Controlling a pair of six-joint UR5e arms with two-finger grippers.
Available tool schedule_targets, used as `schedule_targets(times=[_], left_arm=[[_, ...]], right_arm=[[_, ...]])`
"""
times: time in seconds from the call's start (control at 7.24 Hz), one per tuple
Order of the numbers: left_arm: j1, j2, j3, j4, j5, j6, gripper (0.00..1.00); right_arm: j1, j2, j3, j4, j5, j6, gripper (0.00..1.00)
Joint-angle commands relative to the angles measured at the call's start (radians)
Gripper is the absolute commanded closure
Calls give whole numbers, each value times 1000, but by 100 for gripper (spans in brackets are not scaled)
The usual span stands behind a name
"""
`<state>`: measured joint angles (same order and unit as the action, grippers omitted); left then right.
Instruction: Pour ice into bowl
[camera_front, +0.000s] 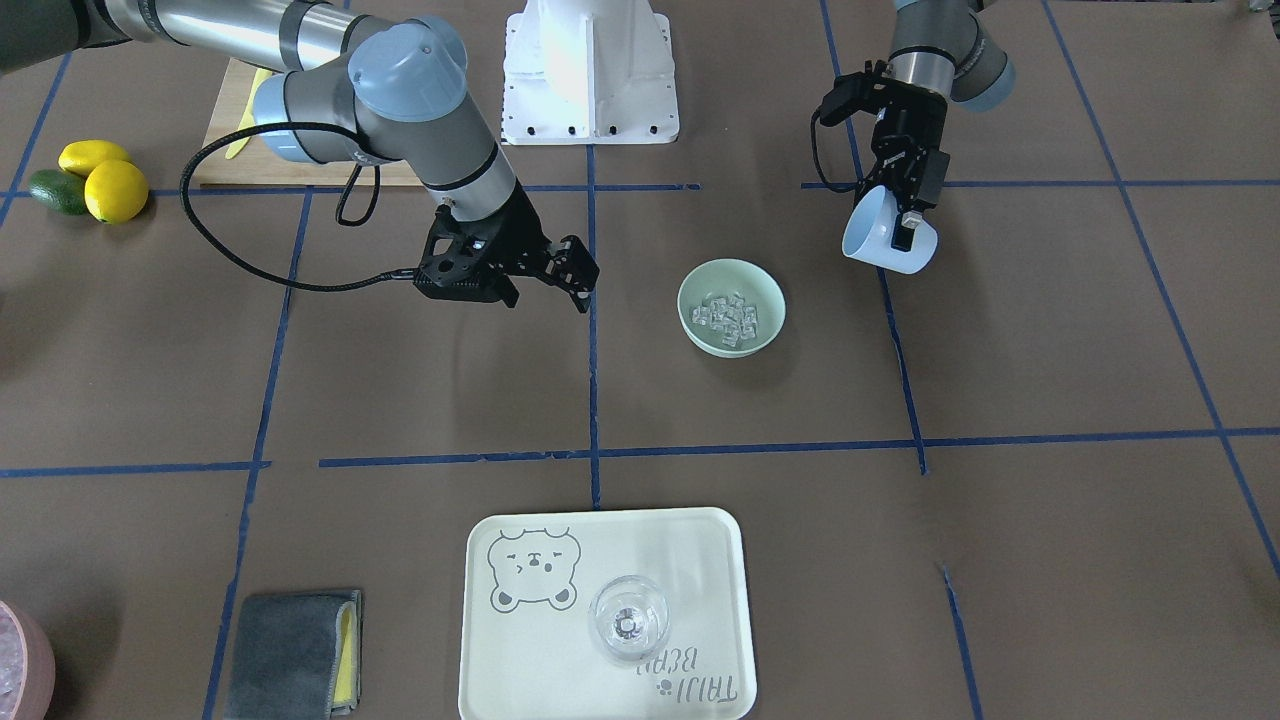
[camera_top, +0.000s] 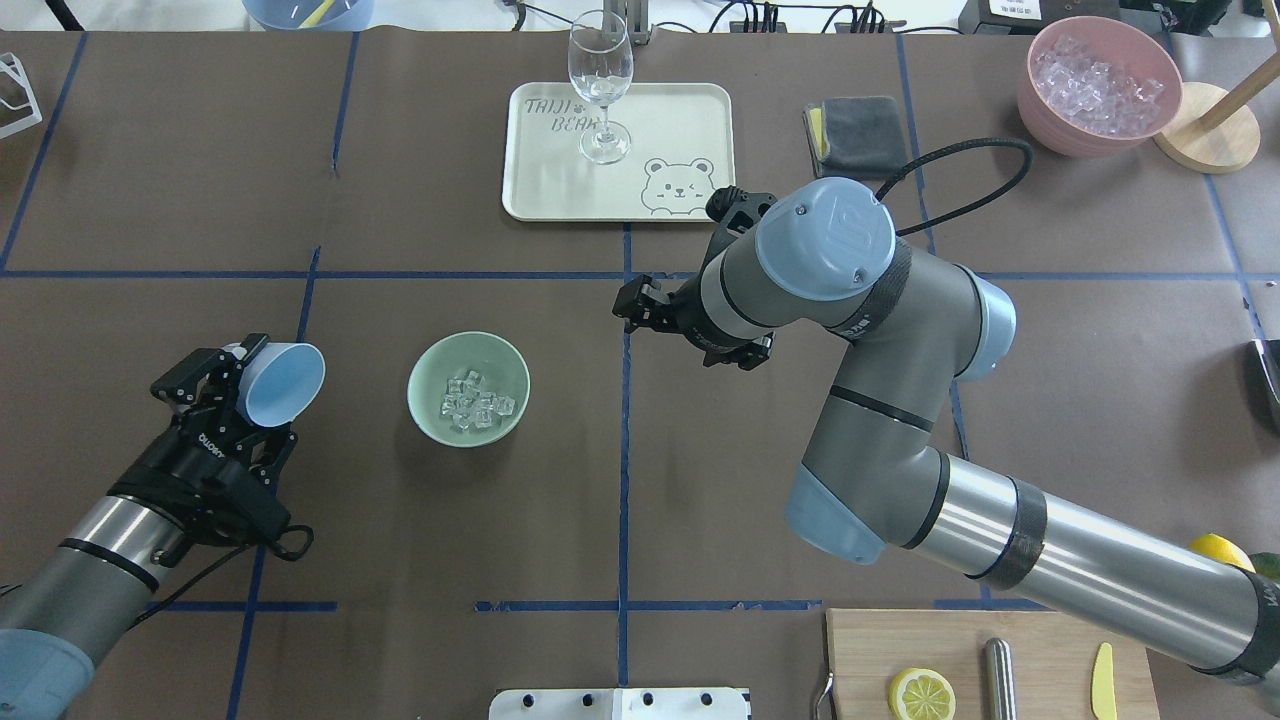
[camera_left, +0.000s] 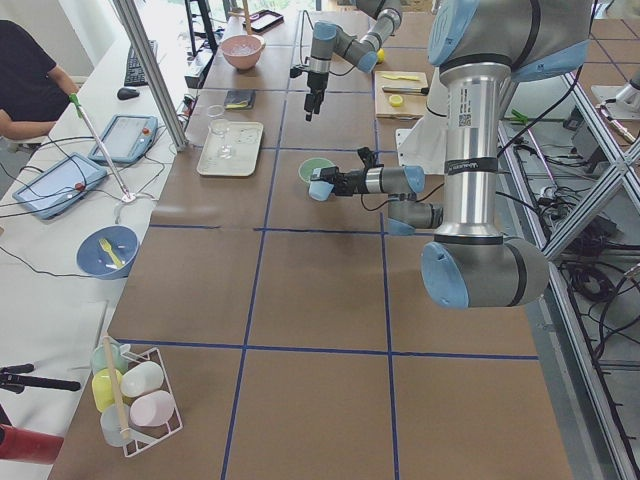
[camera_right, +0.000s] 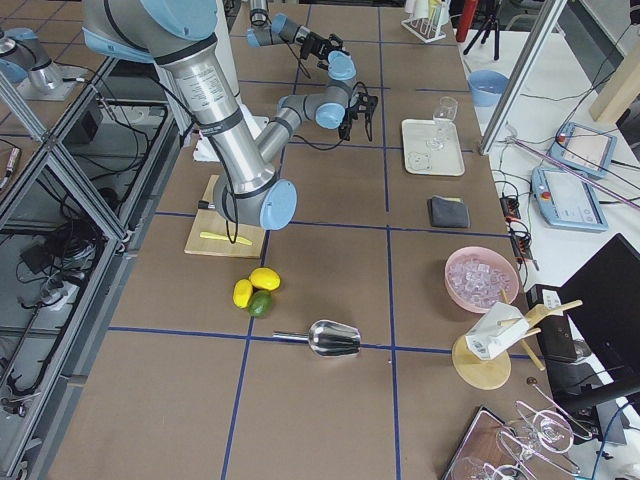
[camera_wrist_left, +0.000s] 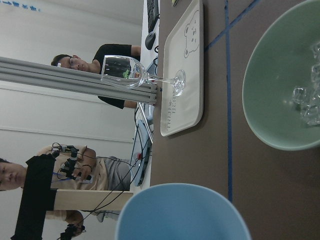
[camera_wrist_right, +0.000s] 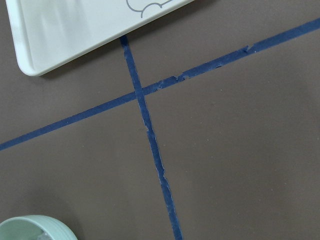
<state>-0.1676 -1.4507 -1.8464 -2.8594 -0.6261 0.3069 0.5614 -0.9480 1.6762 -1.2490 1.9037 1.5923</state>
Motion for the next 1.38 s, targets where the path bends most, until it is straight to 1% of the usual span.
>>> schedule_targets(times=[0.0, 0.28, 0.41, 0.55, 0.69, 0.83, 1.1, 1.24], left_arm=[[-6, 116, -60, -27, -47, -335, 100], [-6, 154, -51, -95, -46, -597, 100], [-6, 157, -44, -94, -47, -784, 100], [-7, 177, -42, -94, -47, -896, 100], [-22, 211, -39, -94, -46, -919, 100], [-38, 214, -12, -95, -43, -993, 100], [-56, 214, 5, -95, -38, -1096, 100], [-64, 214, 21, -94, -37, -1101, 100]], right_arm=[[-5, 0, -1, -1, -2, 0, 0], [-11, 2, -1, -1, -3, 0, 0], [-12, 2, -1, -1, -5, 0, 0], [-15, 0, -3, -1, -6, 0, 0], [-17, 0, -3, -1, -8, 0, 0], [-23, 2, -3, -1, -11, 0, 0], [-28, 2, -3, -1, -18, 0, 0], [-31, 2, -4, -1, -18, 0, 0]])
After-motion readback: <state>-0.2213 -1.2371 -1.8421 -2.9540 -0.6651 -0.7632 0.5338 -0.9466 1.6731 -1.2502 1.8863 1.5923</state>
